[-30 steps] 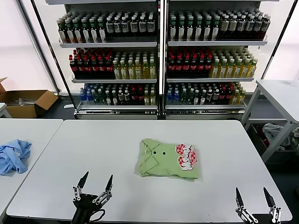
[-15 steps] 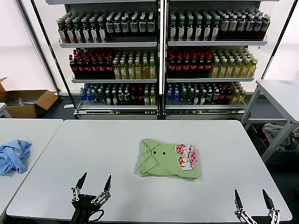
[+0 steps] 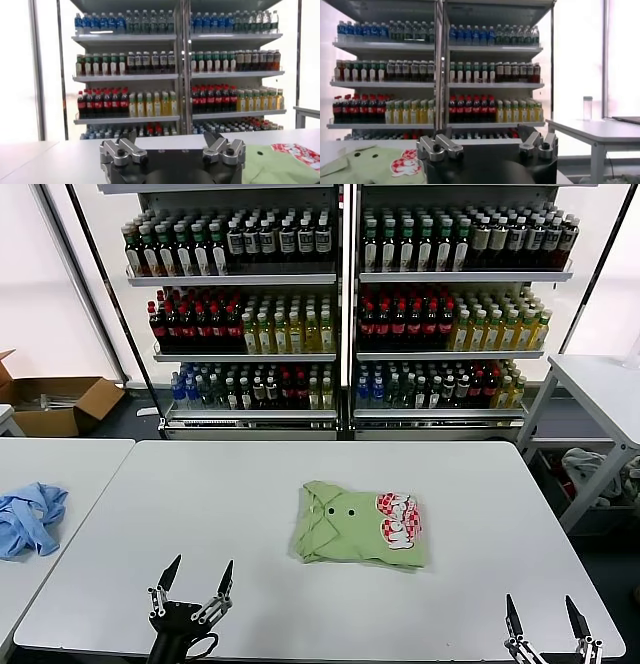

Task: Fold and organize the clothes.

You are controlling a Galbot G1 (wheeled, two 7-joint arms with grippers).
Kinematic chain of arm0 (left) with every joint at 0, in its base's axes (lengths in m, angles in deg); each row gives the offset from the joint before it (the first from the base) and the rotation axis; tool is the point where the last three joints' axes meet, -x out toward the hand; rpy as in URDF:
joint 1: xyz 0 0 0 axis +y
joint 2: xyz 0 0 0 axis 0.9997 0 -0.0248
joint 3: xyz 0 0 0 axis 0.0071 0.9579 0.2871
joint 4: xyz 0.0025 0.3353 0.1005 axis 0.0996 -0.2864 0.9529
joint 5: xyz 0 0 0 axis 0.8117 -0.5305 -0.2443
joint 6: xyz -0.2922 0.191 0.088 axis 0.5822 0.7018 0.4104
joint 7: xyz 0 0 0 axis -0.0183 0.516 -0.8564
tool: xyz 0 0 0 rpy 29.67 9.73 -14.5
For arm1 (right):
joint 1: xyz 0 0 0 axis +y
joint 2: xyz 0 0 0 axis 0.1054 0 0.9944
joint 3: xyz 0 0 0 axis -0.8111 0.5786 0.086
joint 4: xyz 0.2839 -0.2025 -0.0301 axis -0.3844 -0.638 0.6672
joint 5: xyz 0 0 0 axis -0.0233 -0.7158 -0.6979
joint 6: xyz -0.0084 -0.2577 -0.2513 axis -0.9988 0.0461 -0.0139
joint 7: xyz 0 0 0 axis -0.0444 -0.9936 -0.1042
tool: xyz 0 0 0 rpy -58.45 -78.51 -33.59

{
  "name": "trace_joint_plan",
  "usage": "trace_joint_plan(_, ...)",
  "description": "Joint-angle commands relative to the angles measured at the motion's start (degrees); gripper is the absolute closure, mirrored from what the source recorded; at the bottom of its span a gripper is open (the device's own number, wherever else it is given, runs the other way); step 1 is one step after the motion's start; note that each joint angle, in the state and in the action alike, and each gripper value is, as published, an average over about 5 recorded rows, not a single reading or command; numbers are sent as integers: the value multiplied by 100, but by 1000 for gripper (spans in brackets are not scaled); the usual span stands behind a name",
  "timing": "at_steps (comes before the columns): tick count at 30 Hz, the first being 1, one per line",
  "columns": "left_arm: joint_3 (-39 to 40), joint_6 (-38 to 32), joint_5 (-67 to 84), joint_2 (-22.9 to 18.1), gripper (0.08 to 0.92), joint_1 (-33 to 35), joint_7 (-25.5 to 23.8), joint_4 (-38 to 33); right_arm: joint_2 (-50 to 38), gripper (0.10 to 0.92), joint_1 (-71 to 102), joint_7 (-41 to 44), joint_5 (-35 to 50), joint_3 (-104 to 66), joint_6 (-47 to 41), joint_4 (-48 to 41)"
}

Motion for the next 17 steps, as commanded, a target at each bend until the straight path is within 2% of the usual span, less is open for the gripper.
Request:
trace_joint_plan(1,4,-21,-5,-6,177,-5,-2,37,-5,203,12,-50,15,-5,31,-25)
trace_joint_plan(17,32,-45,-26,-37,177,-3,6,72,18,203,-13,-45,16,43,34,-79)
